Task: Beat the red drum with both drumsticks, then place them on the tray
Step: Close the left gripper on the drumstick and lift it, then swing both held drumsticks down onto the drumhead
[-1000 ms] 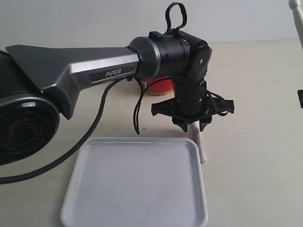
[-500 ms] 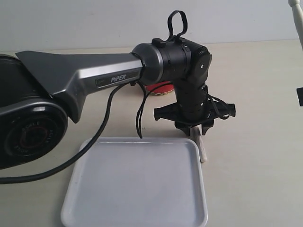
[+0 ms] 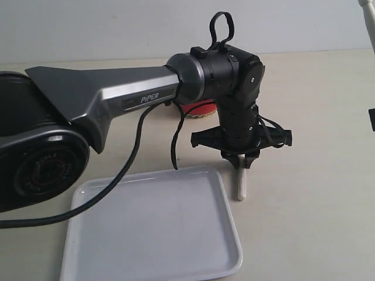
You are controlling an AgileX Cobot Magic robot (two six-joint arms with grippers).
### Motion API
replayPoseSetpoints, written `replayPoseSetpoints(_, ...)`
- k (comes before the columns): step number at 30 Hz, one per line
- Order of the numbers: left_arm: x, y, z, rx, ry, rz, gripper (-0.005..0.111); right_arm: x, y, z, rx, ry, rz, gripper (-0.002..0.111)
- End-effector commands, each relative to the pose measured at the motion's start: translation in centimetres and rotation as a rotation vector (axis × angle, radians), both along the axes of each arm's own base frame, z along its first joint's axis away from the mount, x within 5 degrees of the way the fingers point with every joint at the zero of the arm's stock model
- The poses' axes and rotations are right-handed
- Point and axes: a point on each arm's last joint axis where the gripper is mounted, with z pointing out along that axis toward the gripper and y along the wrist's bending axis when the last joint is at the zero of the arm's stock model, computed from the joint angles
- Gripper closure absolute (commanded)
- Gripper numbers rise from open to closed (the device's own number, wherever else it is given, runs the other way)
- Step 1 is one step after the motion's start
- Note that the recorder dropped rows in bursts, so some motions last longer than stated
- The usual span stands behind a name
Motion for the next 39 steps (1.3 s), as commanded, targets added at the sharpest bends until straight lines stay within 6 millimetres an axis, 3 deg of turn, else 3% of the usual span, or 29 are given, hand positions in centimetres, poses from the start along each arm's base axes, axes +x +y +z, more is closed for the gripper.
replayPoseSetpoints(1,0.5,0.3,1.3,-0.011,-0.032,-0.033,0.107,-0.1,-0.2,0.0,-0.013,-0.010,0.003,0.108)
replayPoseSetpoints(4,1.1,1.0,4.1,-0.051,-0.070,-0.065,0.107,0.0,-0.1,0.1,-0.014,-0.023,0.005,0.108)
replayPoseSetpoints(8,0.3,3.3,11.2,-0.019,-0.165,-0.265,0.107,0.9,0.0,2.2,-0.030,-0.026,-0.014,0.108)
replayPoseSetpoints(9,0.1,4.6,13.4,-0.019,-0.205,-0.275,0.107,1.6,0.3,3.5,-0.032,-0.035,-0.016,0.108)
replayPoseSetpoints(11,-0.2,7.4,15.9,0.004,-0.247,-0.271,0.107,2.6,0.6,4.9,-0.059,-0.020,-0.003,0.108)
replayPoseSetpoints(14,-0.7,14.3,19.2,0.002,-0.283,-0.192,0.107,4.3,1.9,6.4,-0.064,0.017,0.063,0.108)
replayPoseSetpoints(16,-1.7,18.8,20.1,-0.032,-0.328,-0.152,0.107,5.6,2.6,6.6,-0.066,0.028,0.077,0.108)
replayPoseSetpoints(21,-3.9,25.4,20.1,-0.080,-0.383,-0.124,0.107,9.1,4.4,4.1,-0.092,0.124,0.114,0.108)
replayPoseSetpoints(27,-2.6,29.8,18.0,-0.051,-0.216,-0.189,0.107,13.4,7.2,0.9,-0.054,0.315,0.108,0.108)
replayPoseSetpoints(31,-0.7,30.4,15.7,-0.031,-0.099,-0.265,0.107,15.8,8.4,0.5,-0.063,0.409,0.096,0.108)
replayPoseSetpoints(35,1.0,29.0,13.0,-0.059,0.023,-0.280,0.107,17.4,9.1,0.7,-0.077,0.464,0.086,0.108)
replayPoseSetpoints(39,1.9,28.2,13.0,-0.057,-0.023,-0.289,0.107,17.3,9.2,1.9,-0.051,0.441,0.089,0.108)
